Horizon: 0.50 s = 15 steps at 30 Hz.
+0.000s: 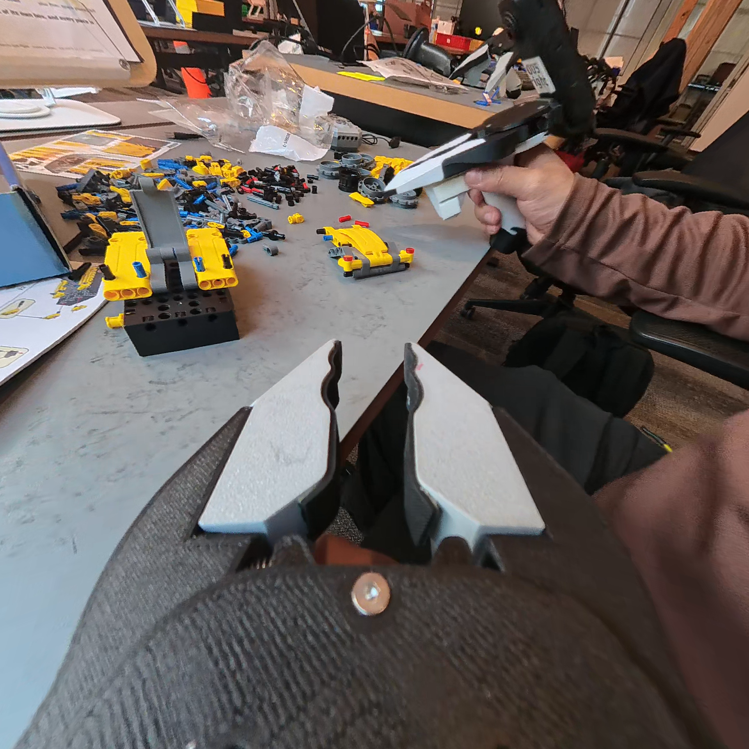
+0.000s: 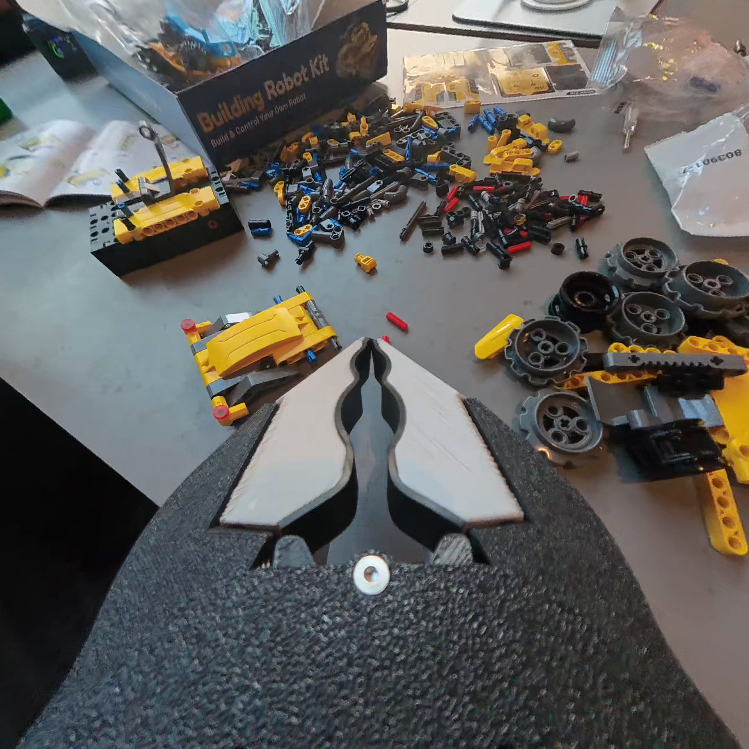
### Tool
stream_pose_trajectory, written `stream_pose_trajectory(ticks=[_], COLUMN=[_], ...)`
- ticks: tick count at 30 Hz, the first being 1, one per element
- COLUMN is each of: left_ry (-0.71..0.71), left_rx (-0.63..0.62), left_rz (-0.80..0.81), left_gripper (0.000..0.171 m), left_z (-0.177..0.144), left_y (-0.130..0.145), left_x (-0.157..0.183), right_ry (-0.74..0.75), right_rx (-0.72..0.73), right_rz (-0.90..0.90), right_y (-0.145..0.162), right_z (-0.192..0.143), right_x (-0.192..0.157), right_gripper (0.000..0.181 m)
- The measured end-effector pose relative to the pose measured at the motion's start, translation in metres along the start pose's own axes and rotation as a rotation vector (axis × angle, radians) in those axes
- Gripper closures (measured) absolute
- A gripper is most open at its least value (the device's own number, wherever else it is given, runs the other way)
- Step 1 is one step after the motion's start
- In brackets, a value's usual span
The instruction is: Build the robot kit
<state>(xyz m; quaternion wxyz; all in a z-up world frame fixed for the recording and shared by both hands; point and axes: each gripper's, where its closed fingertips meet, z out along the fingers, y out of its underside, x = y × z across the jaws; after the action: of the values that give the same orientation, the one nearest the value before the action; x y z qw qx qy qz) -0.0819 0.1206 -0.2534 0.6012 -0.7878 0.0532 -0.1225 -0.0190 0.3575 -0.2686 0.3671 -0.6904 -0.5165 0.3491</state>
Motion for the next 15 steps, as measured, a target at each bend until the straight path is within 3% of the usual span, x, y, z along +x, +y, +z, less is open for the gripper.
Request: stream_pose_trajectory(ticks=[4, 9, 15], left_ry=[0.031, 0.1, 0.1], left_rx=[0.017, 0.06, 0.061], left_rz=[0.002, -0.124, -0.04], left_gripper=[0.139, 0.136, 0.133], left_z=[-0.003, -0.002, 0.003], left_y=[-0.004, -0.015, -0.022], left_x=[-0.005, -0.016, -0.017], right_ry=[0.006, -0.023, -0.128], right_rx=[-0.017, -0.072, -0.014], right_rz=[-0.069, -0.133, -0.146], right_y=[-0.017, -0.037, -0.076], right_z=[0.005, 0.022, 0.051], right_x=[0.003, 0.012, -0.006], right_gripper=[0.18, 0.174, 0.176])
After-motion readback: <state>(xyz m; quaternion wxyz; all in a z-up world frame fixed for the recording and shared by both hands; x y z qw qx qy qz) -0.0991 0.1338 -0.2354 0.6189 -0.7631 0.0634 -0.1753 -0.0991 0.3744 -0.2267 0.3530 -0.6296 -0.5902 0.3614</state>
